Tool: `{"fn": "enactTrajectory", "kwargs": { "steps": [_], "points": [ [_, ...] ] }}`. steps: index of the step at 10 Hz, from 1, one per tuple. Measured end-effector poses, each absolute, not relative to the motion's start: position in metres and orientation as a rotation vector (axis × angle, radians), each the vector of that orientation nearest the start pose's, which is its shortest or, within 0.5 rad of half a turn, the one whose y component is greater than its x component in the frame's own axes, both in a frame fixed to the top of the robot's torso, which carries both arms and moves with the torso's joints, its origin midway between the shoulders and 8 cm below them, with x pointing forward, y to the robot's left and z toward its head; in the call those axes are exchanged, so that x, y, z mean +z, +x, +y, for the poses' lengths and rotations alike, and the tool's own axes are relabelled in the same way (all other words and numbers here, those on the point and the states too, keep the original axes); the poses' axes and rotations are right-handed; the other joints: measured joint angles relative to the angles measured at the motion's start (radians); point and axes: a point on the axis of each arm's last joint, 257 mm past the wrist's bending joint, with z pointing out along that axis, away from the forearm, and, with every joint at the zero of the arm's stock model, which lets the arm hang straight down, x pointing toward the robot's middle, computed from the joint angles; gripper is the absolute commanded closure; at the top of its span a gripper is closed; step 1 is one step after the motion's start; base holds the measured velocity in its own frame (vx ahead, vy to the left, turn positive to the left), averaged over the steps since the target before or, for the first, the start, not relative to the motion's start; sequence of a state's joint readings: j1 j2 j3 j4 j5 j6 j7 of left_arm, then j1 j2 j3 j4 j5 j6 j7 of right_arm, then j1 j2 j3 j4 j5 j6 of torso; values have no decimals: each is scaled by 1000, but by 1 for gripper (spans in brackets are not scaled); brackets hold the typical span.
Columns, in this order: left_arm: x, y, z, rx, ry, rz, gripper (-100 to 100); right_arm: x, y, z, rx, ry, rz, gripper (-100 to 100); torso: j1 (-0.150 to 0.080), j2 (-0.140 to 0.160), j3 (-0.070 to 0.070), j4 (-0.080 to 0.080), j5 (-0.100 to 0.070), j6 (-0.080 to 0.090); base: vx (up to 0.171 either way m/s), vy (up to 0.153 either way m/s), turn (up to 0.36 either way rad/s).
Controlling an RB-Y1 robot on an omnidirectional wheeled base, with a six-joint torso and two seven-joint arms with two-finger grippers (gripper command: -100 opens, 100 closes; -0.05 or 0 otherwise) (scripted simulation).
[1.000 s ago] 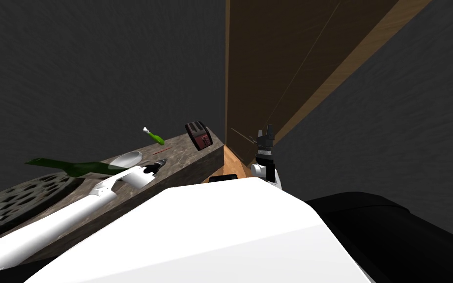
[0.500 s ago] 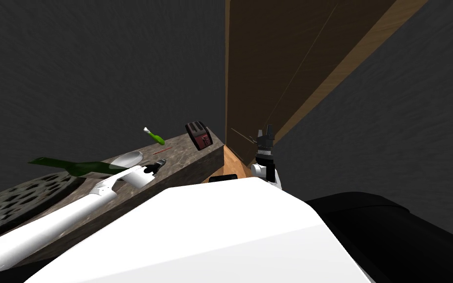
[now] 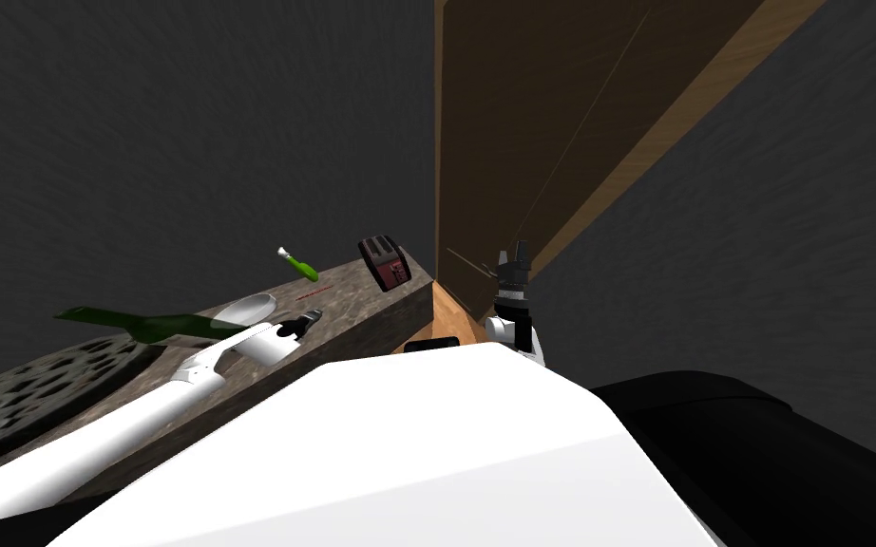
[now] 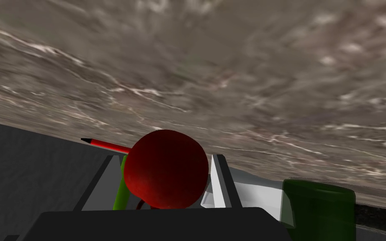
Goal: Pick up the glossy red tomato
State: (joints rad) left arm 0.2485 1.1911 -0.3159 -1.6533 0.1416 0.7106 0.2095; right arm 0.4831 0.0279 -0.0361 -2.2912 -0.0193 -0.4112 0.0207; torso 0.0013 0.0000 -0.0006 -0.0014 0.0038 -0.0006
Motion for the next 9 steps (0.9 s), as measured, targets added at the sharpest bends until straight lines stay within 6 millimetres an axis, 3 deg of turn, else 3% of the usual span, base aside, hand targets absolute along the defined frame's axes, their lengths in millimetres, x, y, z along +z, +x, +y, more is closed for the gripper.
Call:
{"fn": "enactTrajectory", "kwargs": {
  "steps": [9],
  "points": [
    [-340, 315, 584, 176, -1132, 2051, 100, 18, 354, -297, 1251, 729, 621, 0, 0, -1, -2, -2, 3, 1, 23, -5, -14]
  ]
}}
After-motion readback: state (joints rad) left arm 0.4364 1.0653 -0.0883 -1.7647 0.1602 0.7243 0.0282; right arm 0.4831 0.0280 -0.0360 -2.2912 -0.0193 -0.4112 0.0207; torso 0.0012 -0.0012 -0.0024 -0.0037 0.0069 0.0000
